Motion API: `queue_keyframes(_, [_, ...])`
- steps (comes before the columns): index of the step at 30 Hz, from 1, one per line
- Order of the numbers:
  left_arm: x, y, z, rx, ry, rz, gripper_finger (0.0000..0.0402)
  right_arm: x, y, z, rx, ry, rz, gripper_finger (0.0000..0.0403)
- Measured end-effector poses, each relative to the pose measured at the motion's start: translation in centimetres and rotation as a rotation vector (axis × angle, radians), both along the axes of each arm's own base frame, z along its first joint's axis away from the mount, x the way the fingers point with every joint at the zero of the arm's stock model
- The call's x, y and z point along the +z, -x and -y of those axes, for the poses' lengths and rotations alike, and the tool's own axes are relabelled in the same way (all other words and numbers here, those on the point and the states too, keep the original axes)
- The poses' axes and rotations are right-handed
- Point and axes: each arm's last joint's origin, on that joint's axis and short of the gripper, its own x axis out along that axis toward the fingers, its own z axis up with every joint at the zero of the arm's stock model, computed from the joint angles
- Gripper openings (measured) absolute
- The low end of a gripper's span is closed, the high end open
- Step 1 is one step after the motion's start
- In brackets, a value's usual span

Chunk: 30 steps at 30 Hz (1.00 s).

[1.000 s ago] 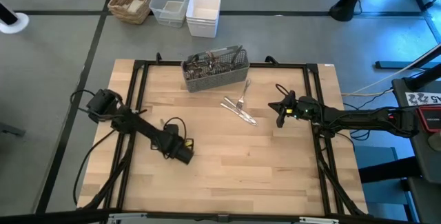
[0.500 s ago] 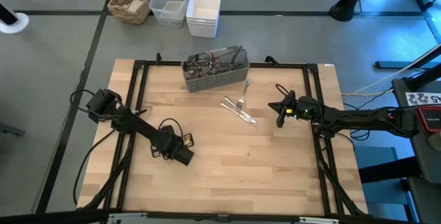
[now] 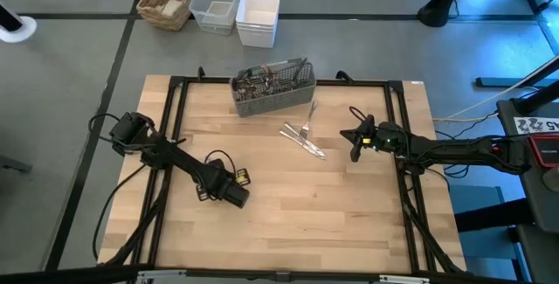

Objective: Sort silverware
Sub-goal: Put the silver knife into the silverware rack

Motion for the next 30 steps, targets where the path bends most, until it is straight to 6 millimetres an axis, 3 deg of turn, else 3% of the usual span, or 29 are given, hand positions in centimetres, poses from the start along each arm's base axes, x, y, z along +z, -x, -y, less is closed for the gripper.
queue_keyframes(30, [-0.2, -0.4, -2.0, 0.074, 0.028, -0.058, 0.0074, 0.0, 0.0, 0.0, 0.0, 0.0, 0.0, 0.0005])
